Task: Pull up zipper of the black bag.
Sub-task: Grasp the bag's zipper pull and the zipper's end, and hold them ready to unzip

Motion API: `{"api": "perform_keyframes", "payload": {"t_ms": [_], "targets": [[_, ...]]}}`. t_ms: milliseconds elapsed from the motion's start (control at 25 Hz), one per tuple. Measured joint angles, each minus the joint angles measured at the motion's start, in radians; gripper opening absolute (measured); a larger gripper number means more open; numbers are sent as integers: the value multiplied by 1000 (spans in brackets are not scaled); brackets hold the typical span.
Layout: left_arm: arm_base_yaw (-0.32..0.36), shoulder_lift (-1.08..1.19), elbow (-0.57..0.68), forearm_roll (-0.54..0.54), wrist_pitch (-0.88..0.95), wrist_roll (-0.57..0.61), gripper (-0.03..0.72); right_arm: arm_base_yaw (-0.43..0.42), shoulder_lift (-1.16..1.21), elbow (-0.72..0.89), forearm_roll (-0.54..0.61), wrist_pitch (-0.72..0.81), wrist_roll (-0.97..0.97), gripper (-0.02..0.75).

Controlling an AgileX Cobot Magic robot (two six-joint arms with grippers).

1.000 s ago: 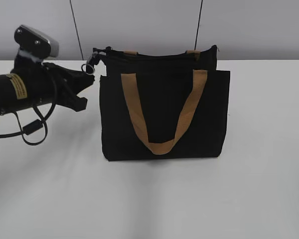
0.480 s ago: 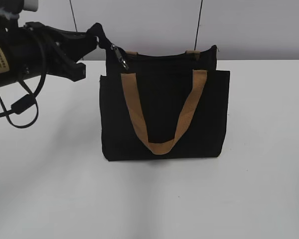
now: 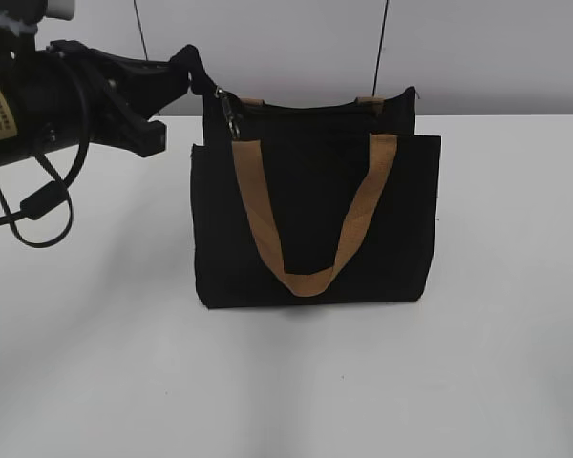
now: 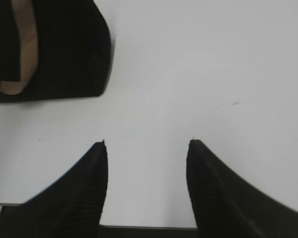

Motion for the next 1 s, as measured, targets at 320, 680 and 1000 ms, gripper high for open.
{"api": "perform_keyframes", "payload": {"t_ms": [320, 680, 1000], "targets": [[0, 0, 0, -2, -5, -1, 6, 4, 326, -6, 296, -51, -375, 401], [0, 0, 0, -4, -104, -1, 6, 110, 730, -72, 624, -281, -755, 401], [-1, 0, 0, -8, -108, -1, 6, 286, 1107, -242, 722, -432, -1066, 401]]}}
